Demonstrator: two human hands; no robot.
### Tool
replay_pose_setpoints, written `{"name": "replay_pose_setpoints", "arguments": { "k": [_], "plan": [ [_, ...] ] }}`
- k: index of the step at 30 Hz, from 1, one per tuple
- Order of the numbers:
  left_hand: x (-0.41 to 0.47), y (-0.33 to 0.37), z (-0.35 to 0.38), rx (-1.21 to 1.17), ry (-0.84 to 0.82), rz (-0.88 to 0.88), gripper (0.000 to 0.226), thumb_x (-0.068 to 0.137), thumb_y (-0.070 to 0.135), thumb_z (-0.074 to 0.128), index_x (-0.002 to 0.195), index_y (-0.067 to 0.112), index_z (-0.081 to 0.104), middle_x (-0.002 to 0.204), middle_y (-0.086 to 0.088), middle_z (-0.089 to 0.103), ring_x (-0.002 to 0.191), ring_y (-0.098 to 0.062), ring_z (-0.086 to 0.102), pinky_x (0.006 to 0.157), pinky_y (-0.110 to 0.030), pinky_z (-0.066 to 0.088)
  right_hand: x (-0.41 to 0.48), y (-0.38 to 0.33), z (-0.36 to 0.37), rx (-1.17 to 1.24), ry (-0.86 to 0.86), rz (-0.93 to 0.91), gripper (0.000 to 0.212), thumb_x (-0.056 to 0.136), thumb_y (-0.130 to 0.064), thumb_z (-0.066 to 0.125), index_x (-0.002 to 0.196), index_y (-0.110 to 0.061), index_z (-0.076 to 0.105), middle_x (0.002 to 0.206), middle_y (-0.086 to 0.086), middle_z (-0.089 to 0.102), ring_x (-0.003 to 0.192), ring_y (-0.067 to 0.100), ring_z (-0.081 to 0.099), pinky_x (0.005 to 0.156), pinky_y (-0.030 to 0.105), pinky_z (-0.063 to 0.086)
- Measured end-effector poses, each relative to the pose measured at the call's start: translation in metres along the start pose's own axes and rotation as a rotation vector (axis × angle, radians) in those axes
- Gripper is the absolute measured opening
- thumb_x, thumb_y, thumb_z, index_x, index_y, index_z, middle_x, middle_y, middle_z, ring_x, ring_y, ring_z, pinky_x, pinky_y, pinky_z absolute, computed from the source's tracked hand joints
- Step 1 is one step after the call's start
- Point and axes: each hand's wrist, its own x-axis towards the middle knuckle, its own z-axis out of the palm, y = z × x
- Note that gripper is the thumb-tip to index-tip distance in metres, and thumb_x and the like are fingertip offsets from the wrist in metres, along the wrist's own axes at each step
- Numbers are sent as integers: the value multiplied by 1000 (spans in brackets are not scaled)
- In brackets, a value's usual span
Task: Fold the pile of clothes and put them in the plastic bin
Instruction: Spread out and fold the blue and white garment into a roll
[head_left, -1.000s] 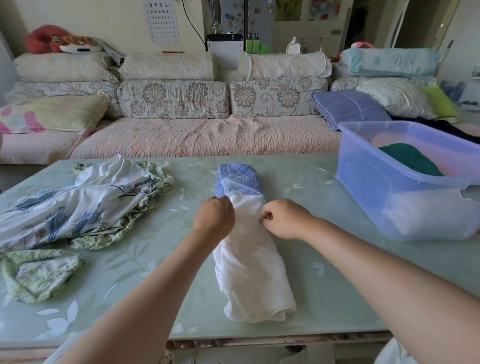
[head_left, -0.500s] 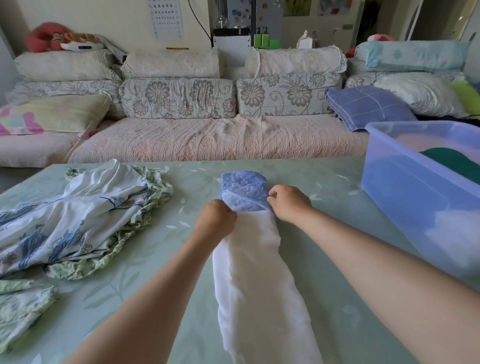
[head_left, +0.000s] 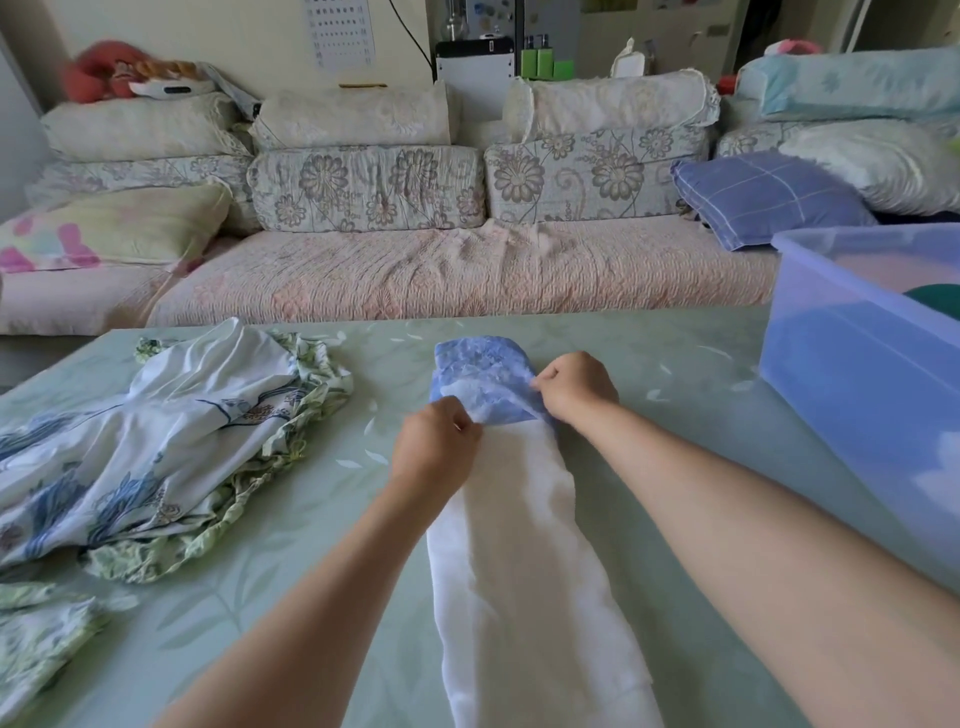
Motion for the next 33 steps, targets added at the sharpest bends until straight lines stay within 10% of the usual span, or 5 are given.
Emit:
{"name": "replay_pose_setpoints", "arguments": {
  "k": [10, 15, 21, 24, 33],
  "plan": [
    [1, -29, -11, 82, -133, -90, 9, 89, 27, 56, 96, 23, 54, 93, -1, 64, 79, -20, 62, 63, -27, 43, 0, -14, 3, 53, 138, -95, 18, 96, -19, 52, 92, -17, 70, 106, 9, 71, 102, 32, 65, 78, 31, 46],
    [-2, -10, -13, 145, 123, 524, 49, 73, 21, 50, 121, 26, 58, 123, -1, 51, 114, -26, 47, 93, -39, 44, -3, -20, 13, 141, -112, -281, 53, 98, -22, 55, 148, -12, 42, 151, 12, 43, 137, 27, 44, 110, 31, 33],
    [-17, -19, 0, 446, -566, 332, 115, 68, 81, 59, 154, 40, -4, 163, 11, -7, 150, -12, -11, 122, -42, 6, -9, -9, 21, -350, -211, -364, 61, 103, -51, 35, 158, -30, 20, 167, 8, 7, 150, 30, 19, 119, 49, 21],
    [1, 1, -22, 579, -755, 228, 100, 67, 86, 55, 151, 44, 21, 162, 2, 13, 150, -22, 10, 119, -48, 17, -11, -10, 22, -371, -266, -264, 68, 101, -59, 28, 159, -30, 8, 167, 11, -3, 151, 33, 12, 119, 52, 15],
    [56, 15, 24, 107, -99, 417, 35, 99, 18, 41, 130, 8, 53, 137, -13, 52, 129, -29, 46, 104, -38, 35, -15, -14, 32, -76, 11, -357, 58, 99, -27, 48, 152, -14, 29, 159, 18, 20, 141, 37, 30, 110, 43, 29]
  ]
}}
